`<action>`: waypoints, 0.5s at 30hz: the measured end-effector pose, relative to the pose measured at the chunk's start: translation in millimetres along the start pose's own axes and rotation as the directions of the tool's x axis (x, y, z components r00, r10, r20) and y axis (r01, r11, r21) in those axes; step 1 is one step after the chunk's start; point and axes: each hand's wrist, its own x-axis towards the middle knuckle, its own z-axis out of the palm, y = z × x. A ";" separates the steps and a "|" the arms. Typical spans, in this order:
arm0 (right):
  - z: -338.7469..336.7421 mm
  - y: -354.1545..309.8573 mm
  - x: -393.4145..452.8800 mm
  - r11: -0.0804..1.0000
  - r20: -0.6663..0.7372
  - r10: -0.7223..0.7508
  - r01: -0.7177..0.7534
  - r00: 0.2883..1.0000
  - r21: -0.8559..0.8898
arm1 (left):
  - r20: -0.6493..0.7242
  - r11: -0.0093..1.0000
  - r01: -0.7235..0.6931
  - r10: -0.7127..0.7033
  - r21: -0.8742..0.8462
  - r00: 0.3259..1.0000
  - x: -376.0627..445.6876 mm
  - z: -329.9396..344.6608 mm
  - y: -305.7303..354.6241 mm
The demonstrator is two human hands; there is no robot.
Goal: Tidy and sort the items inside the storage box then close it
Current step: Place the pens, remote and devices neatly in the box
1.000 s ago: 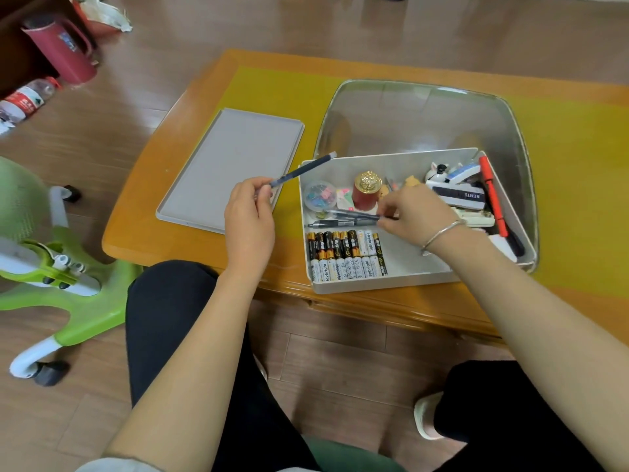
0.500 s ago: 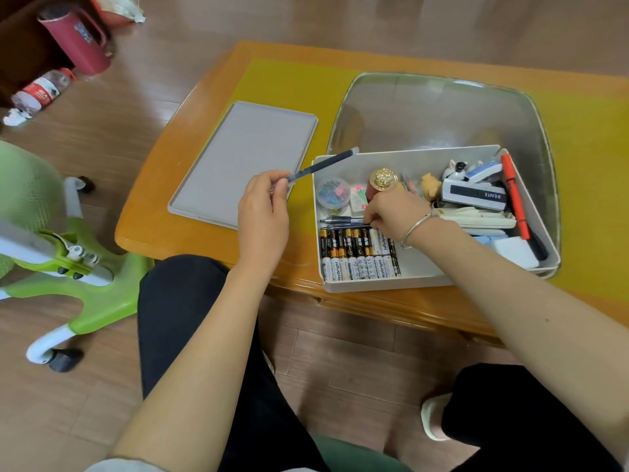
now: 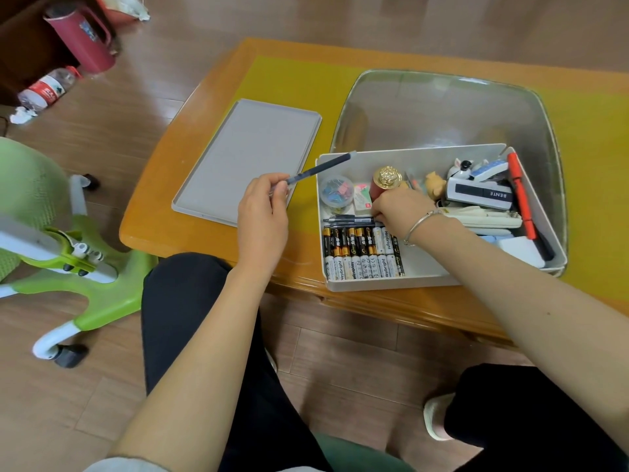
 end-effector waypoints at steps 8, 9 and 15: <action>-7.0 -1.2 -2.4 0.998 -0.006 0.004 -0.004 1.000 0.069 | 0.013 1.000 -0.009 0.009 0.006 1.000 -1.2 1.6 5.2; -6.4 -0.9 -2.7 0.997 -0.014 0.001 0.000 1.000 0.073 | 0.012 1.000 -0.016 0.016 0.007 1.000 -1.4 2.0 6.0; -0.8 1.9 -4.5 0.995 -0.108 0.011 0.000 0.994 0.103 | 0.021 0.998 -0.053 0.053 0.025 0.998 -3.4 5.4 11.1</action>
